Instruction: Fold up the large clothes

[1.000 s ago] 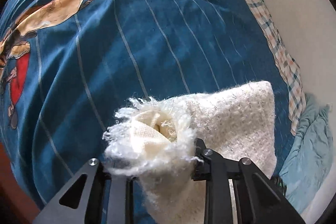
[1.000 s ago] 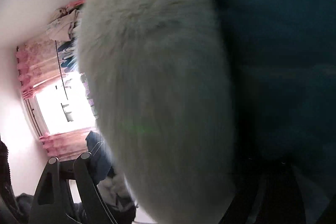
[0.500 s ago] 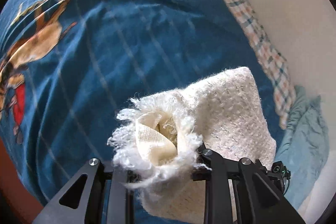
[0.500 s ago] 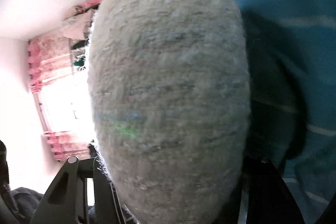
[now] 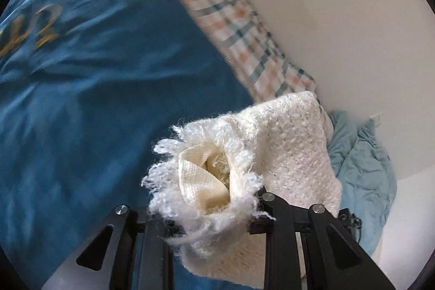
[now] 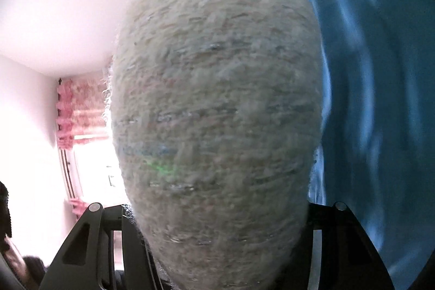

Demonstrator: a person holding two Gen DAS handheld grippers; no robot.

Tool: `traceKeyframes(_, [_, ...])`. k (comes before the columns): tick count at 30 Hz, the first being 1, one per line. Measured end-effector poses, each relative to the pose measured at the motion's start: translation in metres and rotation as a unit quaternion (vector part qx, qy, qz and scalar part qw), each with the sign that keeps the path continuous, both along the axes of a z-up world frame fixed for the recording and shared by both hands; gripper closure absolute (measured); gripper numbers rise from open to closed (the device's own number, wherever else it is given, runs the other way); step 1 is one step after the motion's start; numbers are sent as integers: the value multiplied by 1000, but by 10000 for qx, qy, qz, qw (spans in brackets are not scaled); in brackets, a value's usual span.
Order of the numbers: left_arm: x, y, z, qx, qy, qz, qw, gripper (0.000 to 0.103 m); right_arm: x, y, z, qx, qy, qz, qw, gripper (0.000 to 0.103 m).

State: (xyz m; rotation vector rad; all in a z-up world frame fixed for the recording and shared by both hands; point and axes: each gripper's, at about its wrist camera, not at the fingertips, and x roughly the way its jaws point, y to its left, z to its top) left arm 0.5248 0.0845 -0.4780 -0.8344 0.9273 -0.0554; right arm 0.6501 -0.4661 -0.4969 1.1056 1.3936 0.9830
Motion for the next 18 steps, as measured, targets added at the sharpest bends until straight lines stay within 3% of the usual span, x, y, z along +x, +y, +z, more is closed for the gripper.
traceKeyframes(6, [121,-8,-24,-123,-293,-26,9995,82,126,19,-26,97,-148,-4,9998,45])
traceKeyframes(10, [181,-8,-58,-98,-293,-141,9994,82,198,40,-82,132,8,55,9999,45])
traceKeyframes(13, [207,-8,-98,-188,-5,-152,9997,82,219,44,-124,14,188,145,9997,45])
traceKeyframes(15, [212,-9,-120,-187,153,-207,9995,82,223,45,-136,12,177,258,9995,44])
traceKeyframes(18, [209,-10,-128,-150,192,-319,9992,81,230,51,-146,74,136,595,9981,41])
